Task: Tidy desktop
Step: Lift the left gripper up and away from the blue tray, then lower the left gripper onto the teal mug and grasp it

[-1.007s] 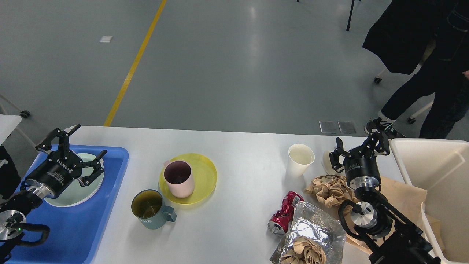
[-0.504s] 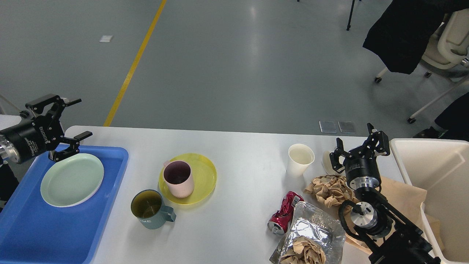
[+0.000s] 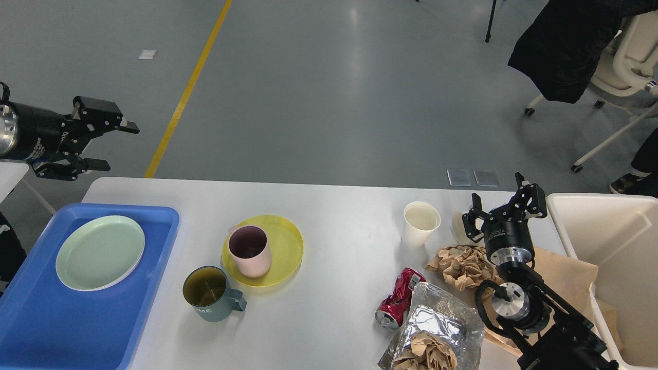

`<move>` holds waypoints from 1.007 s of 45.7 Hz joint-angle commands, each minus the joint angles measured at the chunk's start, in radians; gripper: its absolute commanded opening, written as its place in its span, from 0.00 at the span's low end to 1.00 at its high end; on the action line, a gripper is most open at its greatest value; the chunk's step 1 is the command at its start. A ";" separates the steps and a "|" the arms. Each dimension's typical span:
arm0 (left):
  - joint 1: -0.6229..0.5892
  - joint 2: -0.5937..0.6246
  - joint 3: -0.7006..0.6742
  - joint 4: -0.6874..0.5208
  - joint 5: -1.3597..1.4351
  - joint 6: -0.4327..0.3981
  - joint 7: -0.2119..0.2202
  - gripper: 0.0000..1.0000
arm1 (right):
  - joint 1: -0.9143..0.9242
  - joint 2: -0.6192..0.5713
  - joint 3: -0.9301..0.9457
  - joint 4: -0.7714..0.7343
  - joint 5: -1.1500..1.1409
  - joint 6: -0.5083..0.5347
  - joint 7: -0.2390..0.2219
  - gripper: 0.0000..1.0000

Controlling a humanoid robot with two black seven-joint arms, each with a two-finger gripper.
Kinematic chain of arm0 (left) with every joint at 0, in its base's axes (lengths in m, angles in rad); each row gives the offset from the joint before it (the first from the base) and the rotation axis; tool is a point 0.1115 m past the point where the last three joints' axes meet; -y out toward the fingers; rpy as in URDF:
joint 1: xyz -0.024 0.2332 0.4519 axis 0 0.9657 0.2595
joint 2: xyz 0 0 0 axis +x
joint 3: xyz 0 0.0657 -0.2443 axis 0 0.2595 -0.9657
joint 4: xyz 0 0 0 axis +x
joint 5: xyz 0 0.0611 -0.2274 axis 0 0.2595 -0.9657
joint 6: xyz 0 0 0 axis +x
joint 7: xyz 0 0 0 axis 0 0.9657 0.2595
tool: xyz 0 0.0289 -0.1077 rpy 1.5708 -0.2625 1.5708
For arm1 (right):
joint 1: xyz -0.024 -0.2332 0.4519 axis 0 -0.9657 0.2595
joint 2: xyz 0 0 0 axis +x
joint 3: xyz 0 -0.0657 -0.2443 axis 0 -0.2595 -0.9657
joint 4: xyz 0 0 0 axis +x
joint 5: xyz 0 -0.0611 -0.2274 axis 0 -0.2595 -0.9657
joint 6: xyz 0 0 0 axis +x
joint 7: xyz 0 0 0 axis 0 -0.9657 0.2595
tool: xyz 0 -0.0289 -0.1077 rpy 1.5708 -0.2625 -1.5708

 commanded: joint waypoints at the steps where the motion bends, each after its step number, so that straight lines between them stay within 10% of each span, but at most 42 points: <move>1: -0.232 -0.149 0.255 -0.031 -0.001 -0.061 -0.001 0.97 | 0.000 0.000 0.000 0.000 0.000 0.000 0.000 1.00; 8: -0.439 -0.384 0.418 -0.120 -0.004 -0.215 -0.004 0.97 | 0.000 0.000 0.000 0.000 0.000 0.000 0.000 1.00; 24: -0.876 -0.703 0.521 -0.479 -0.159 -0.215 0.007 0.96 | 0.000 0.000 0.000 -0.001 0.000 0.000 0.000 1.00; 46: -1.014 -0.814 0.627 -0.666 -0.358 -0.215 0.030 0.97 | 0.000 0.000 0.000 0.000 0.000 0.000 0.000 1.00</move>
